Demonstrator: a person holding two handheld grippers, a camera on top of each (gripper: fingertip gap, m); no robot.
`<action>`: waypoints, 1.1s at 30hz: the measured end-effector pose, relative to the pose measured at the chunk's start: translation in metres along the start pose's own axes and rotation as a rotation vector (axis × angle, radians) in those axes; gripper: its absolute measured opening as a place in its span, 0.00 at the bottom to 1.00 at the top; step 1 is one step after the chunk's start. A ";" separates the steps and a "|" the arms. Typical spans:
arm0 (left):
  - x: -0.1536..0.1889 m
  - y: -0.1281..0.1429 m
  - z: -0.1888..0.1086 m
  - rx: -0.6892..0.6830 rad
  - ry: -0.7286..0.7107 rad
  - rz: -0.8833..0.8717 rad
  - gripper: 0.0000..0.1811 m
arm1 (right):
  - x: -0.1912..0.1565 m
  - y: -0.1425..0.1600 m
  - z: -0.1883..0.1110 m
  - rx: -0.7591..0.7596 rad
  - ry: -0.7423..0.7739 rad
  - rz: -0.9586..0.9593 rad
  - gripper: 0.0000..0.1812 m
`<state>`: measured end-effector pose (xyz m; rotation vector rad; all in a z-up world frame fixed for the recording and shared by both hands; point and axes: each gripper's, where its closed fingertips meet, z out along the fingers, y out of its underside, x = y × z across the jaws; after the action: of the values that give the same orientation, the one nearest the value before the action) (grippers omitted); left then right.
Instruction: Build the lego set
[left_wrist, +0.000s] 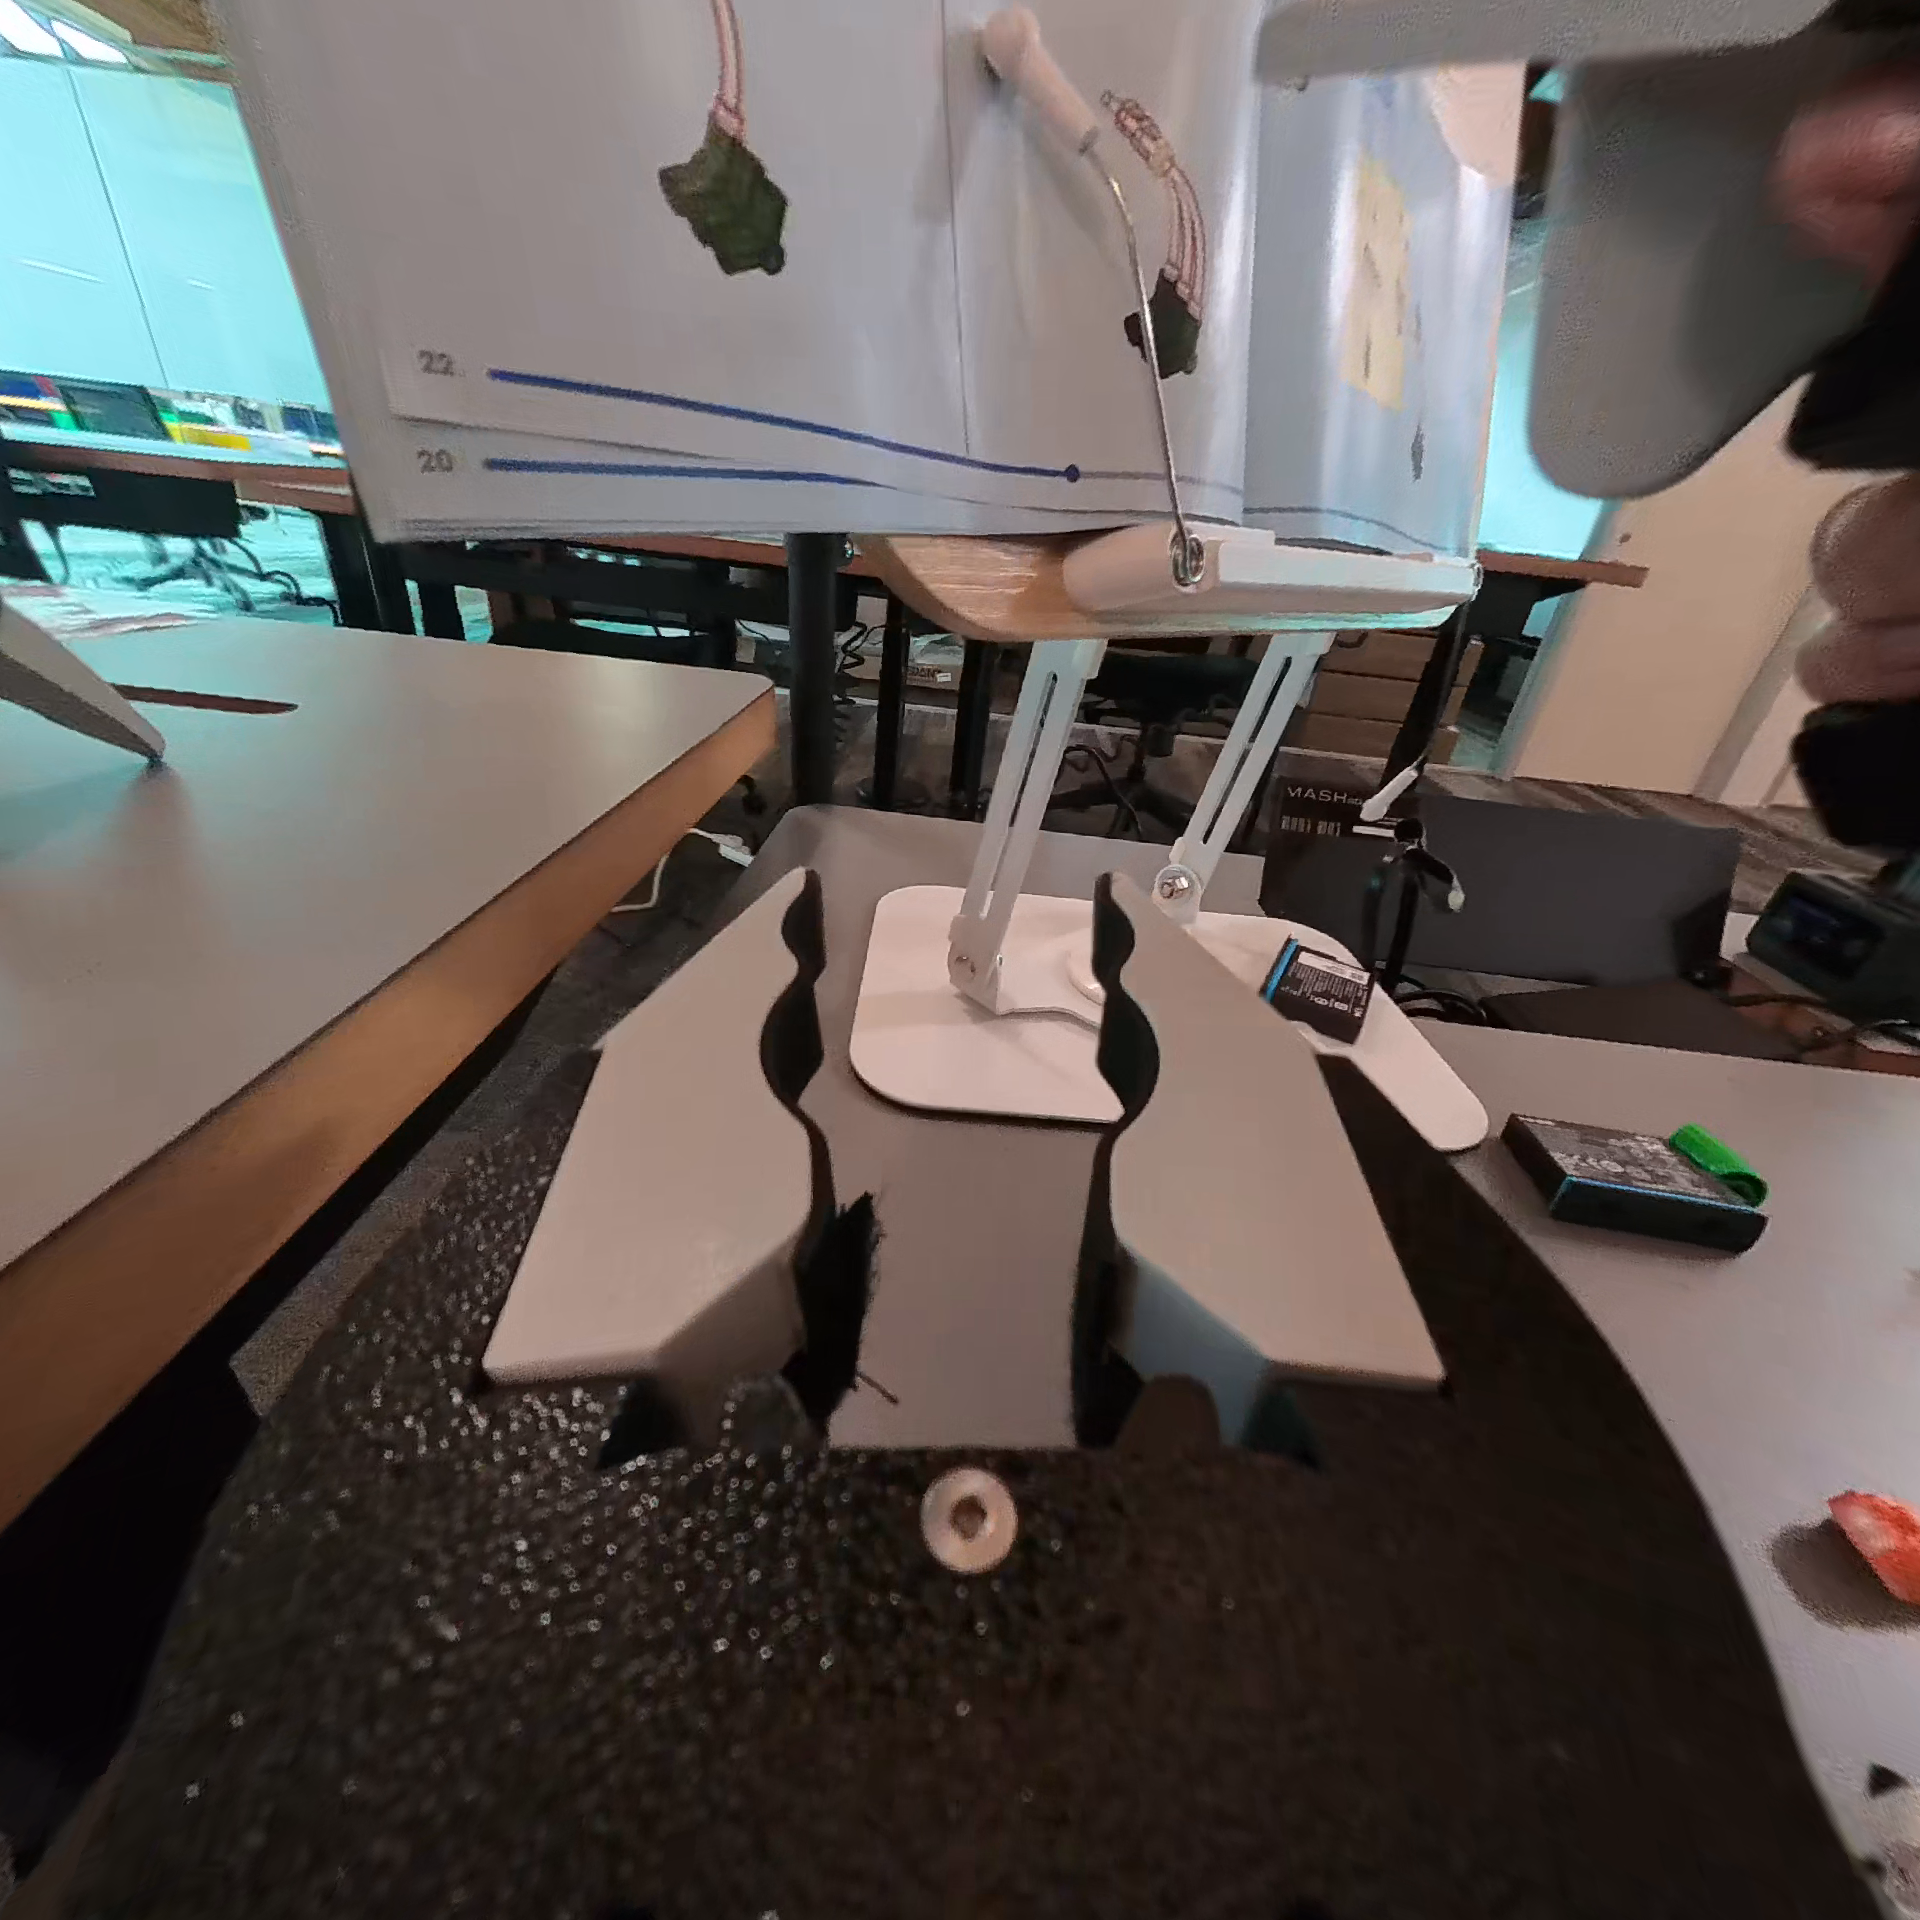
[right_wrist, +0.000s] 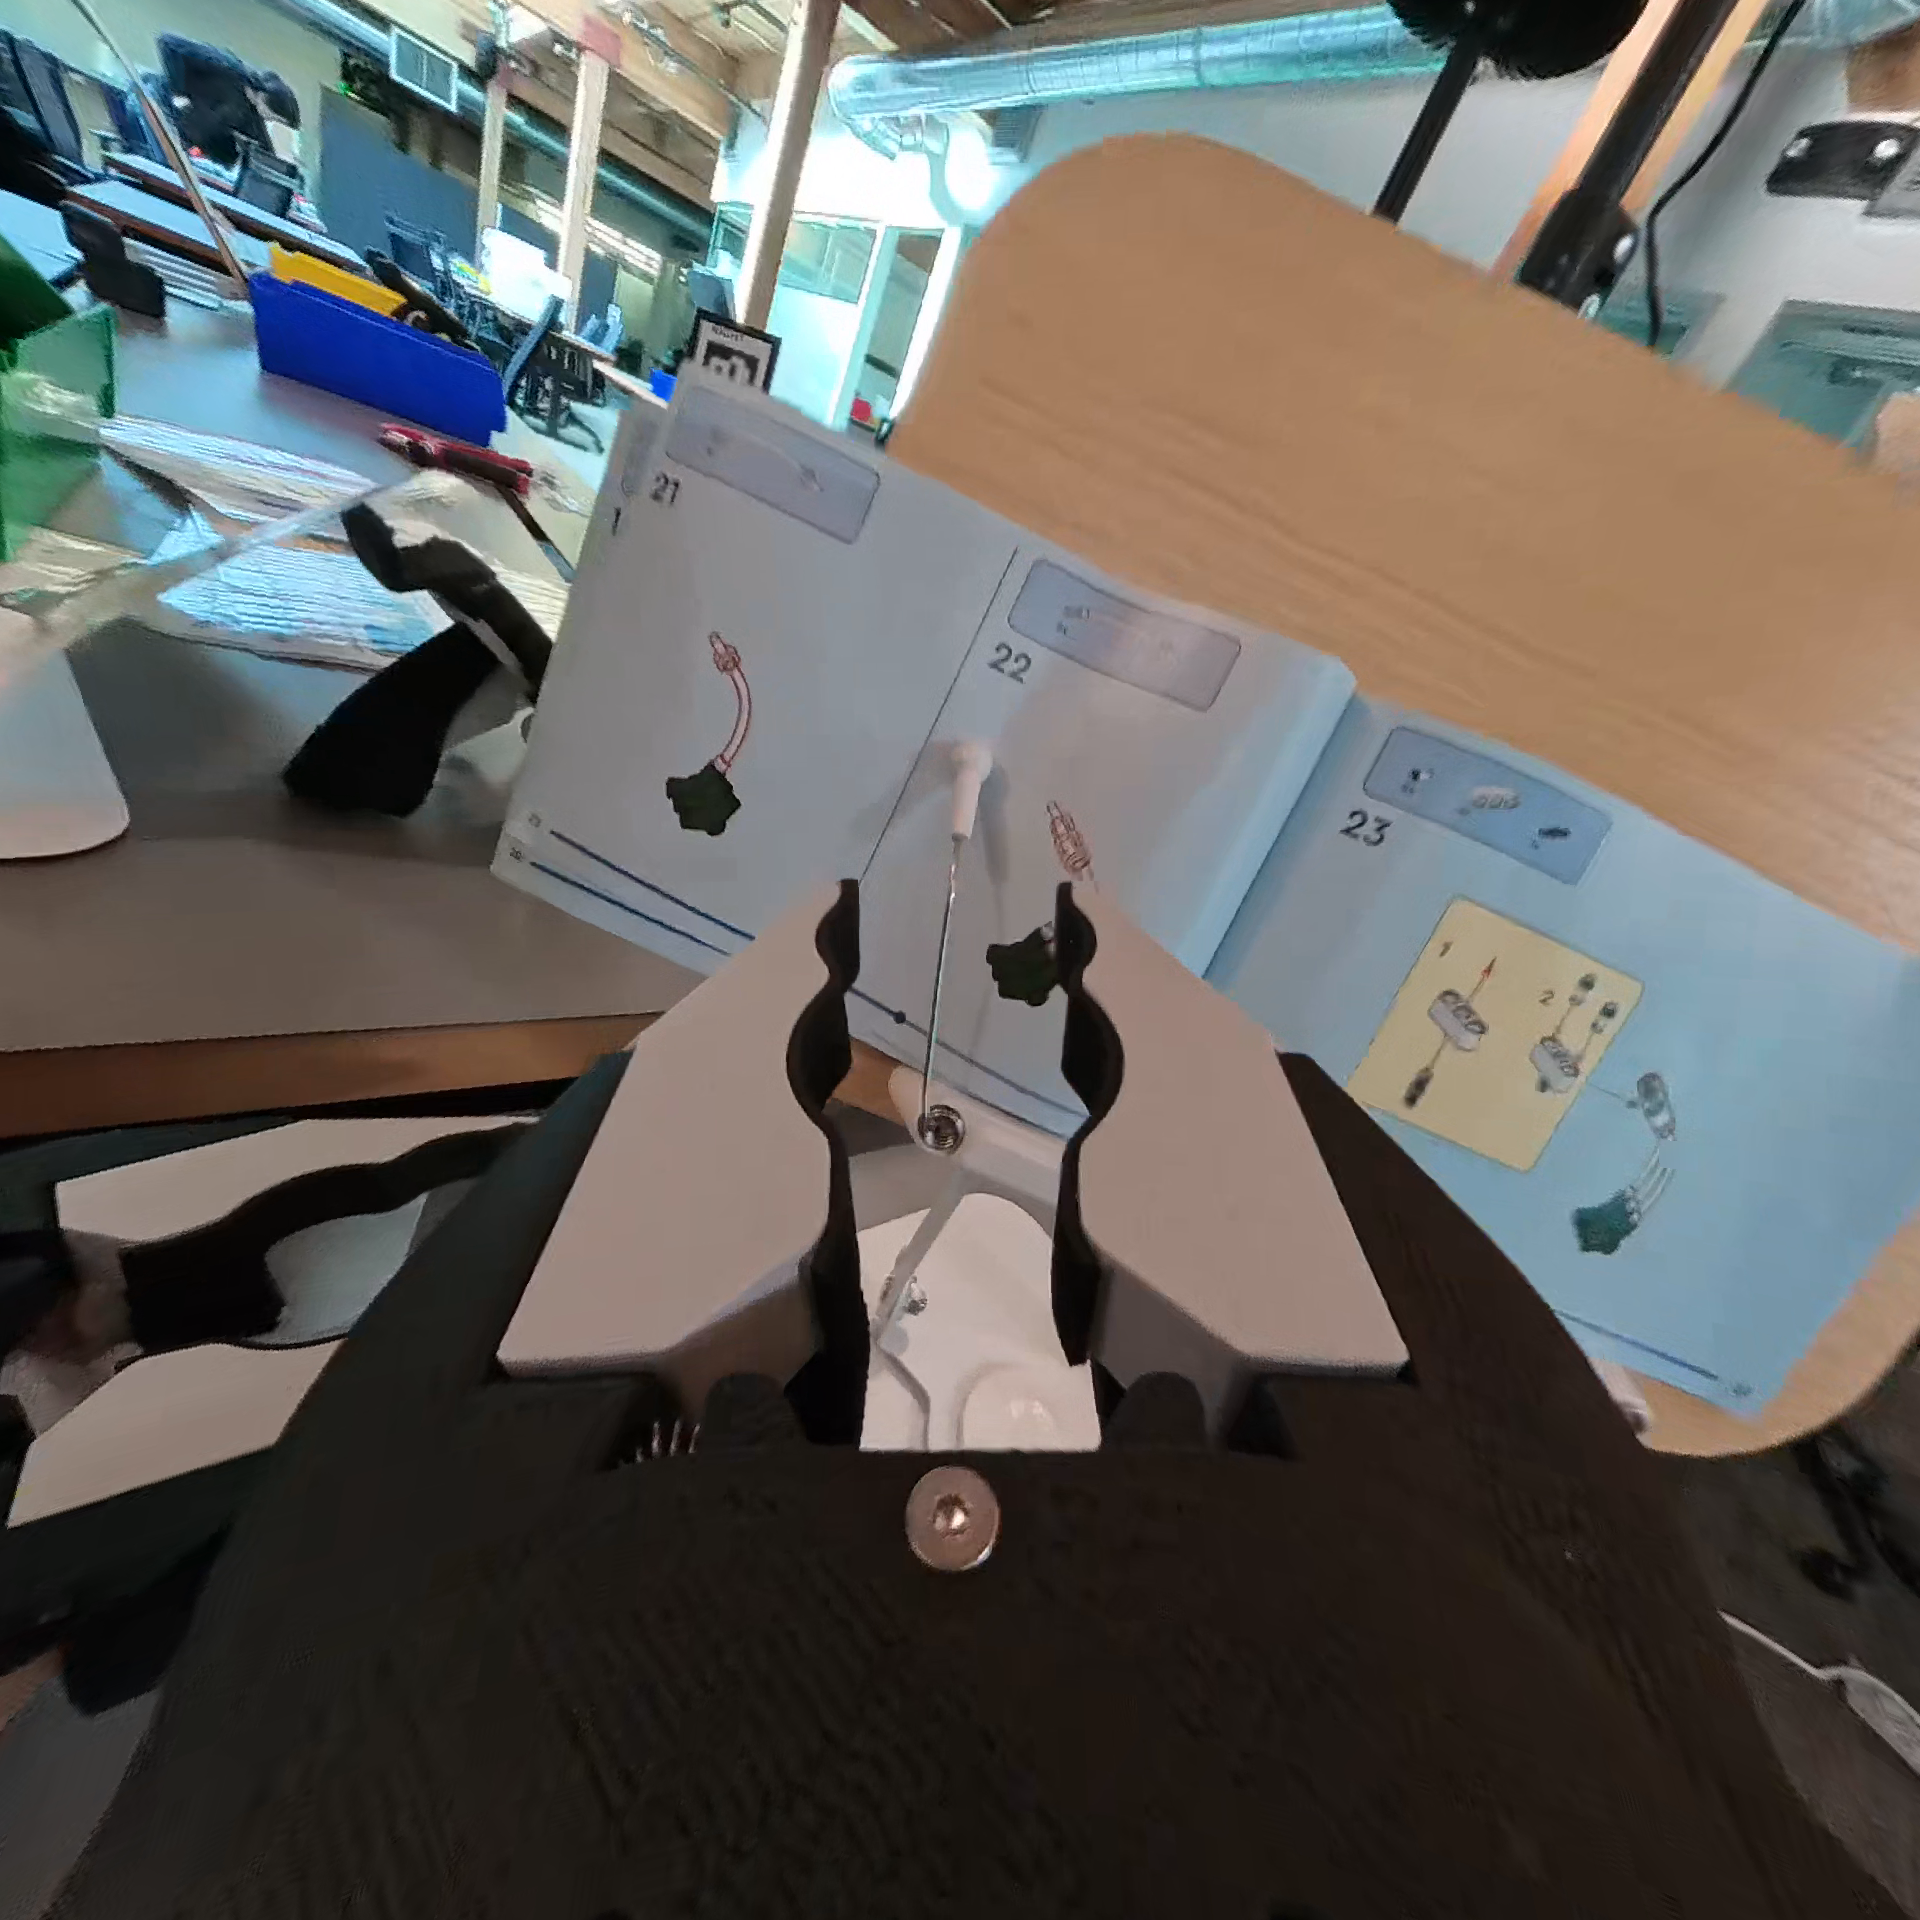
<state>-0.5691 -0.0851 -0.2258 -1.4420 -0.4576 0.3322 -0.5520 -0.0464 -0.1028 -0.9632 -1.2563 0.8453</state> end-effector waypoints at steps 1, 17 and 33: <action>0.000 0.000 0.001 0.004 -0.005 0.016 0.27 | -0.004 0.003 0.004 0.004 -0.013 0.000 0.20; 0.012 0.007 0.006 -0.013 0.054 -0.003 0.32 | -0.075 0.026 -0.002 0.052 -0.387 -0.440 0.12; 0.013 0.010 0.007 -0.030 0.036 0.039 0.32 | -0.072 0.074 0.017 -0.182 -0.372 -0.511 0.17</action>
<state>-0.5605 -0.0716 -0.2339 -1.4848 -0.4076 0.3313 -0.5781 -0.0826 -0.1973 -0.5885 -1.8259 0.5214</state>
